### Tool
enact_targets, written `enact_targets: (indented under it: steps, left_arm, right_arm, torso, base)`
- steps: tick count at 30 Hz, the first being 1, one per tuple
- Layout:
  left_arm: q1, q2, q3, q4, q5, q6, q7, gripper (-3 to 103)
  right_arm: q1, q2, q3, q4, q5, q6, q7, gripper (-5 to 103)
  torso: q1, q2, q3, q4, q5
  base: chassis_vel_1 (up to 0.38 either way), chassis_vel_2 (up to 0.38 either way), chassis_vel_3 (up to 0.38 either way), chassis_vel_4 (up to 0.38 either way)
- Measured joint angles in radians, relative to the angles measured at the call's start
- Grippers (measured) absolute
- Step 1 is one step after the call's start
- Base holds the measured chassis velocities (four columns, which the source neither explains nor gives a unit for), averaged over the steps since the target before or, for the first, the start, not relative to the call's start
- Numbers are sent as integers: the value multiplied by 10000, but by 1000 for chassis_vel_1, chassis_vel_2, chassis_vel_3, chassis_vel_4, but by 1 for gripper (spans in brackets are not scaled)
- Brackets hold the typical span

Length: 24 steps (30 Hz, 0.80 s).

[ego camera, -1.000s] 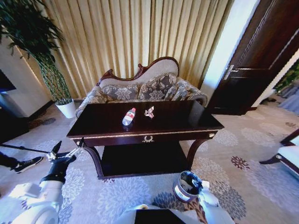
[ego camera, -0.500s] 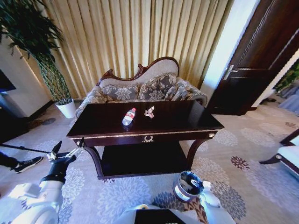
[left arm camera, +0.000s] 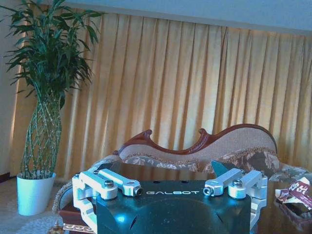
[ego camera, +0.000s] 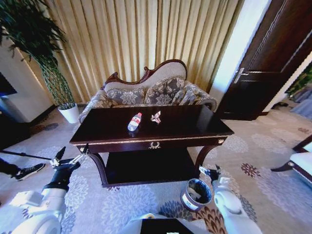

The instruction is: Move to the front of the table and place the trash on the table into the trash bin.

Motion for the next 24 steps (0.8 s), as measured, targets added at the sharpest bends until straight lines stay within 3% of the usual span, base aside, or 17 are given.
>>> enact_targets:
  steps: [8, 10, 18, 24]
  left_arm:
    - [-22, 7, 17, 0, -91, -63, 3, 100]
    - [-7, 6, 12, 0, -104, -97, 6, 100]
    - [-39, 29, 6, 0, -112, -101, 20, 100]
    - [-47, 32, -3, 0, -113, -101, 27, 100]
  right_arm:
    - [-537, 357, -440, 2936, -490, -283, 46, 100]
    - [-413, 441, -621, 3610, -695, -669, 63, 100]
    - [-256, 333, -704, 4397, -632, -1815, -169, 100]
    - [-200, 331, -717, 4372, -549, -1883, -275, 100]
  torso:
    - [0, -1, 0, 2, 4]
    - [0, 0, 0, 2, 5]
    - [0, -1, 0, 1, 6]
    - [0, -1, 1, 1, 6]
  base:
    - [0, 0, 0, 0]
    - [0, 0, 0, 0]
    - [0, 0, 0, 0]
    - [0, 0, 0, 0]
